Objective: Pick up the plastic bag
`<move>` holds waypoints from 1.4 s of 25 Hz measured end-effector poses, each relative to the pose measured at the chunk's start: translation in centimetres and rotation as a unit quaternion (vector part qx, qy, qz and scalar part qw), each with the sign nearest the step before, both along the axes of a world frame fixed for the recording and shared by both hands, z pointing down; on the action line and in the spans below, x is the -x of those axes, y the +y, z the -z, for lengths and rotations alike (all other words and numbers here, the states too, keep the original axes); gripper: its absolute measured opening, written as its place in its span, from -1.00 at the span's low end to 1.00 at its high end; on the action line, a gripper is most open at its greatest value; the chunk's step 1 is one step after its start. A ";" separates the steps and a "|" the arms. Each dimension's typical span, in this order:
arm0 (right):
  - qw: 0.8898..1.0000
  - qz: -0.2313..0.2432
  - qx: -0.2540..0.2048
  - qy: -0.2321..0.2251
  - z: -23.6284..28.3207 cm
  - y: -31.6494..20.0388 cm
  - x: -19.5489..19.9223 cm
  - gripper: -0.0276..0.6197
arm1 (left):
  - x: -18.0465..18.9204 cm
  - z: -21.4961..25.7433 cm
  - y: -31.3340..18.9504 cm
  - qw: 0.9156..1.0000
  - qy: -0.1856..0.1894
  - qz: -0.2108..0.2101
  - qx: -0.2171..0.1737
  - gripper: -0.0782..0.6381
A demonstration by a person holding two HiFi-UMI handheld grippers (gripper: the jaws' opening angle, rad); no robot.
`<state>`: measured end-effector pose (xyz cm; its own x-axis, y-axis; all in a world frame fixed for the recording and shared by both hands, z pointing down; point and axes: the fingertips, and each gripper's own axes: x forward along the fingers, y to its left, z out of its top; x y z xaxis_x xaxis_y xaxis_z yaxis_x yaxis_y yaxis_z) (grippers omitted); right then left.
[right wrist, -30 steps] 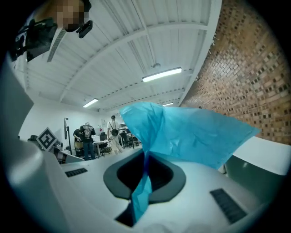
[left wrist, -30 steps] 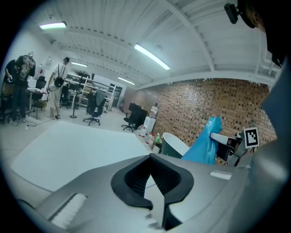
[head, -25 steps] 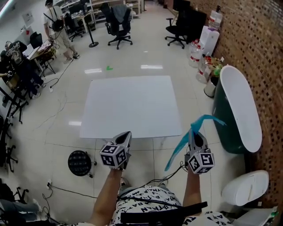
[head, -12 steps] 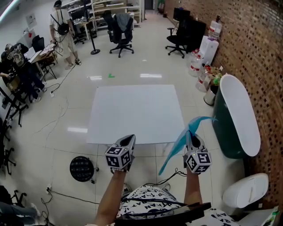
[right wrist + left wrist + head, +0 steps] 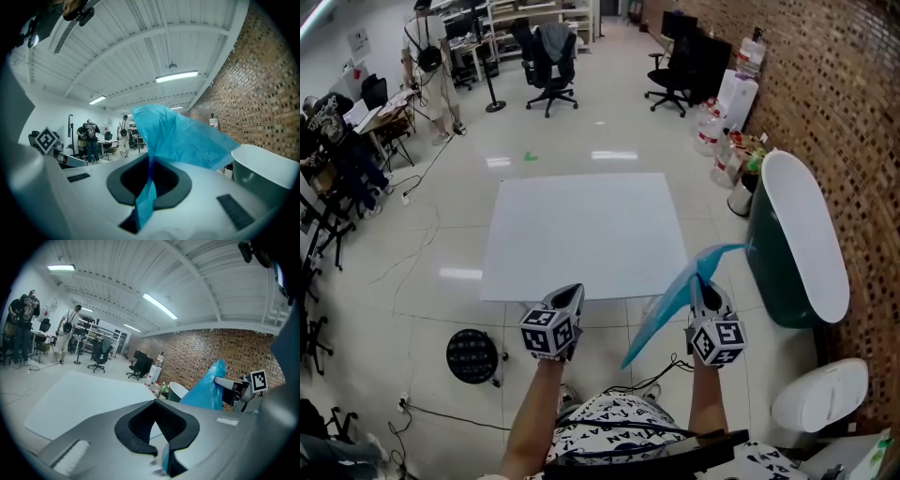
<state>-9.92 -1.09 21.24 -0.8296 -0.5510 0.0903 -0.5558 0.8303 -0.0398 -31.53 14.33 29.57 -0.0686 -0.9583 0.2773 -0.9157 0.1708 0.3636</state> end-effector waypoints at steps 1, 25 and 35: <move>1.000 0.001 0.000 0.000 0.0 0.2 -0.1 -0.89 | 0.0 0.1 0.1 1.000 -0.001 0.002 0.000 -0.78; 1.000 -0.016 -0.003 0.018 1.8 -10.0 -6.8 -0.89 | -4.0 -0.9 -2.5 1.000 0.008 0.007 0.023 -0.78; 0.996 0.059 -0.031 0.059 3.5 -24.8 1.1 -0.89 | -5.1 -3.5 -3.2 0.997 0.017 0.060 0.048 -0.78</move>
<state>-11.05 -25.92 17.69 -0.8748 -0.4578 0.1588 -0.4519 0.8890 0.0733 -26.46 11.10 33.04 -0.1704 -0.9125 0.3719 -0.8738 0.3144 0.3709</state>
